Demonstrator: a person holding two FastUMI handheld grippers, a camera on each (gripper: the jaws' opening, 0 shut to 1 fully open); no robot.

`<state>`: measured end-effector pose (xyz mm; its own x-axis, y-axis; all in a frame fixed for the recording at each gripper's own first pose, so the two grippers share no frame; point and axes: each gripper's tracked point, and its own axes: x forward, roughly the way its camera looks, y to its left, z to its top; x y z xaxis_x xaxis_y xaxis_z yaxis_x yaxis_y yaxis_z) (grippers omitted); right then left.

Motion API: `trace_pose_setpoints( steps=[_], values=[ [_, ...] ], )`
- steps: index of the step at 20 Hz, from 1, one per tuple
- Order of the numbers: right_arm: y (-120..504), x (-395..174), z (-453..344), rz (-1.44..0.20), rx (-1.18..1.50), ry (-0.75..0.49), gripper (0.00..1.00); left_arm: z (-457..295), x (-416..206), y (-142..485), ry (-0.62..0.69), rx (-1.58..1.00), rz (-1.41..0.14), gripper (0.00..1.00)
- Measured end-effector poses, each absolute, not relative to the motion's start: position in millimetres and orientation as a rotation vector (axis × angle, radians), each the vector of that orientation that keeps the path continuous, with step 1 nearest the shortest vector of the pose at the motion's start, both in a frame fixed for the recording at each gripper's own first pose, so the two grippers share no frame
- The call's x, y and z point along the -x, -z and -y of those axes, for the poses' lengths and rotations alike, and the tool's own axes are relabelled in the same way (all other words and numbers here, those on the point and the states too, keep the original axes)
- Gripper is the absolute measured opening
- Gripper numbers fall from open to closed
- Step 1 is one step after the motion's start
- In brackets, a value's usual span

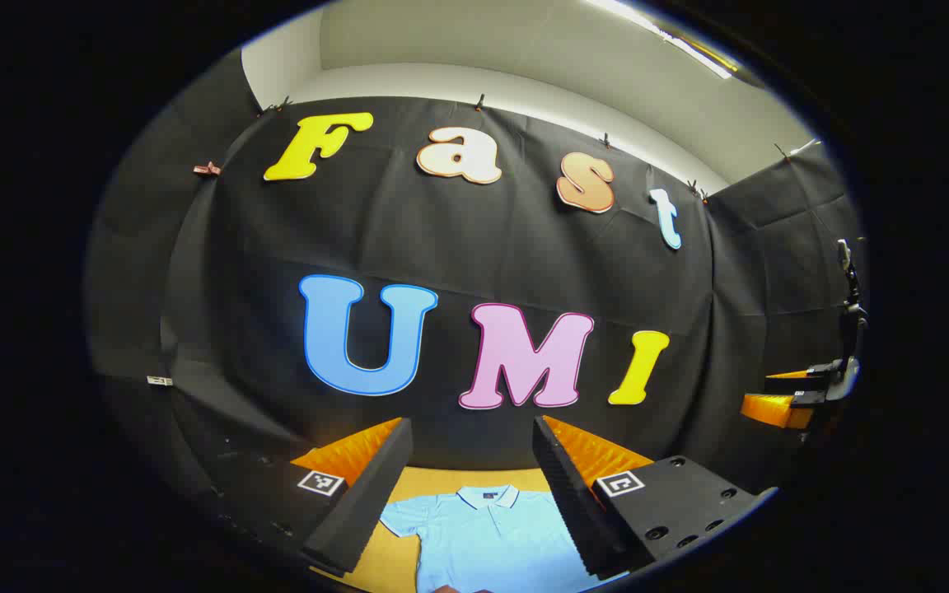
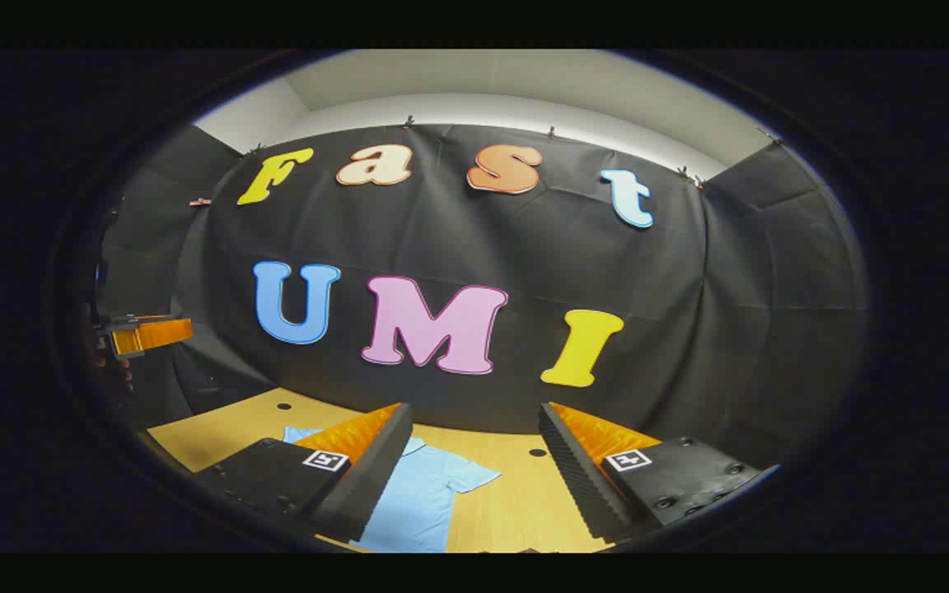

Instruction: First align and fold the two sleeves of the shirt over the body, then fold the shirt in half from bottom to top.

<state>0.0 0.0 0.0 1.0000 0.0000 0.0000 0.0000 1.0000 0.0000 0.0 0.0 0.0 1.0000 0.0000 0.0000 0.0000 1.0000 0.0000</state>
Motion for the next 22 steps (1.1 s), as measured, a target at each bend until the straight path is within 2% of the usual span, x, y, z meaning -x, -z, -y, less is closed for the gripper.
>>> trace_pose_setpoints(
  steps=[12,22],
  values=[
    [1,-2,-3,-0.025,0.017,-0.004,0.97,-9,14,-3,0.002,-0.022,-0.022,0.96],
    [12,-26,-33,-0.084,0.029,-0.043,0.97,-29,26,-7,0.034,-0.044,-0.039,0.95]
  ],
)
